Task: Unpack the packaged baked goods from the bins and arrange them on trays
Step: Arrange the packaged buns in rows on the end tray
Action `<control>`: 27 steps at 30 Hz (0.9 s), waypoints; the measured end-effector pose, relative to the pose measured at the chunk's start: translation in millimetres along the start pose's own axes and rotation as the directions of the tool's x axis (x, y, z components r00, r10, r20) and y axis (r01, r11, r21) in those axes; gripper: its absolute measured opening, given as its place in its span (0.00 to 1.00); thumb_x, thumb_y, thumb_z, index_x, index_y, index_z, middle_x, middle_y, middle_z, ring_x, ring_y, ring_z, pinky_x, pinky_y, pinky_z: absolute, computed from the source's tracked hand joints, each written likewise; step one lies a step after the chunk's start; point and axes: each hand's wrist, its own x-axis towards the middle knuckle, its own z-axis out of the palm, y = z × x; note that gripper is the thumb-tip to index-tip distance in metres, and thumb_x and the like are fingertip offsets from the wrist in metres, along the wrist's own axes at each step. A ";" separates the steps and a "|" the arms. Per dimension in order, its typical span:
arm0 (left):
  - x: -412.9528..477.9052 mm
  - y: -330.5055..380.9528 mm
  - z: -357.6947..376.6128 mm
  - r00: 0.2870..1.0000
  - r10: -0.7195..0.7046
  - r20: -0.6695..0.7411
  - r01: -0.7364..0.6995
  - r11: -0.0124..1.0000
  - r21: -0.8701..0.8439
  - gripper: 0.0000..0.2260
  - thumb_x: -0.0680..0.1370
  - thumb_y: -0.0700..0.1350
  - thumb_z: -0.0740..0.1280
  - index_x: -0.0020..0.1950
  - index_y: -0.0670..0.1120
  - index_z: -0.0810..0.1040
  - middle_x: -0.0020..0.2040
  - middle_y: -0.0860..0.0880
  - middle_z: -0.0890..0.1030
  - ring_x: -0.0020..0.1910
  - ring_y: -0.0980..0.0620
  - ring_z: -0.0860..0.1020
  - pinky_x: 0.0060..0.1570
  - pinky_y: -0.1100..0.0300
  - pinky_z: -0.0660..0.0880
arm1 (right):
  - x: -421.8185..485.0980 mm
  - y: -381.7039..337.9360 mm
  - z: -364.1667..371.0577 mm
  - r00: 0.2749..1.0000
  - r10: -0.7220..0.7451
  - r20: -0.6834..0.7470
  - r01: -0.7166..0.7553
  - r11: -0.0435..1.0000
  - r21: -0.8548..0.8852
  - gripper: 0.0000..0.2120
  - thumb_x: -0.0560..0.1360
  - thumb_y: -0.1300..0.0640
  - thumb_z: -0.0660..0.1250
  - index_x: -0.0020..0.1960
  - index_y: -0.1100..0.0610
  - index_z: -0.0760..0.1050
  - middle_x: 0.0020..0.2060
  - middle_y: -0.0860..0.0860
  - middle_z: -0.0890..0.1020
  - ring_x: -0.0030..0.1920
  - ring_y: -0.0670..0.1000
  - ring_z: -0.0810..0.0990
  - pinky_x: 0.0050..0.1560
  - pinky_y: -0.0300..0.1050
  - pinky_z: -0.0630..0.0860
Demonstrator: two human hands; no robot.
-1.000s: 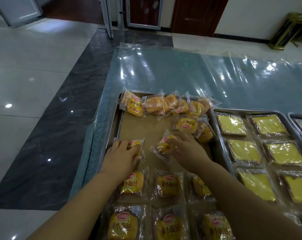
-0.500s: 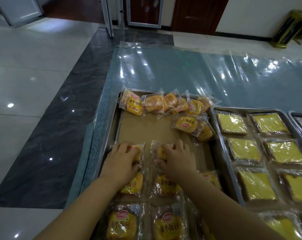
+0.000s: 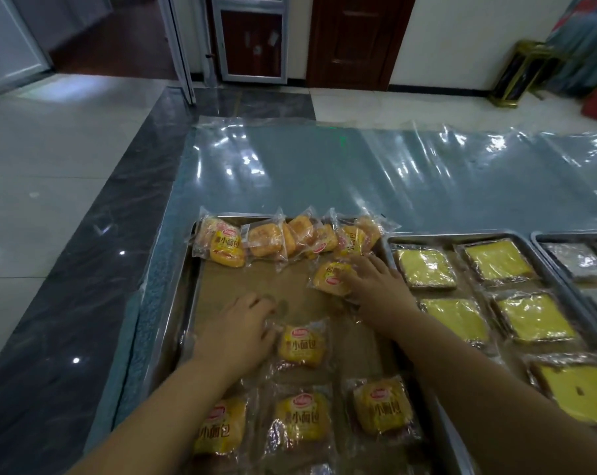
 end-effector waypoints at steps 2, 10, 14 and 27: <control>9.8 5.8 3.8 1.000 0.016 0.007 -0.016 1.000 -0.019 0.15 0.76 0.55 0.62 0.62 0.55 0.71 0.59 0.55 0.72 0.52 0.56 0.72 0.42 0.63 0.67 | 3.2 3.2 0.0 1.000 0.000 0.020 0.001 0.999 -0.042 0.25 0.74 0.48 0.66 0.69 0.43 0.63 0.73 0.49 0.60 0.73 0.56 0.55 0.69 0.60 0.58; 63.0 -3.9 1.6 0.986 0.054 -0.159 -0.051 0.998 0.023 0.14 0.77 0.48 0.64 0.62 0.53 0.70 0.64 0.52 0.69 0.63 0.52 0.66 0.58 0.59 0.69 | -4.5 -7.8 -19.1 0.914 0.123 -0.386 -0.041 0.976 0.214 0.06 0.75 0.54 0.66 0.51 0.53 0.77 0.43 0.50 0.82 0.44 0.56 0.80 0.46 0.50 0.72; 100.3 -15.5 -9.2 0.981 0.003 -0.194 0.006 0.999 0.044 0.20 0.74 0.48 0.69 0.64 0.51 0.68 0.68 0.49 0.66 0.68 0.46 0.62 0.64 0.52 0.66 | -13.5 -7.4 -36.8 0.836 0.210 -0.507 -0.033 0.942 0.335 0.03 0.72 0.58 0.70 0.45 0.56 0.77 0.28 0.47 0.73 0.27 0.50 0.71 0.25 0.37 0.61; 120.1 -19.1 -4.7 0.976 -0.044 -0.213 0.027 0.996 -0.082 0.19 0.80 0.46 0.58 0.71 0.49 0.64 0.67 0.46 0.70 0.64 0.46 0.68 0.64 0.51 0.68 | -27.5 -42.3 -29.7 0.978 0.107 0.177 -0.155 0.945 0.288 0.18 0.76 0.38 0.56 0.56 0.48 0.75 0.49 0.47 0.77 0.48 0.47 0.75 0.47 0.45 0.75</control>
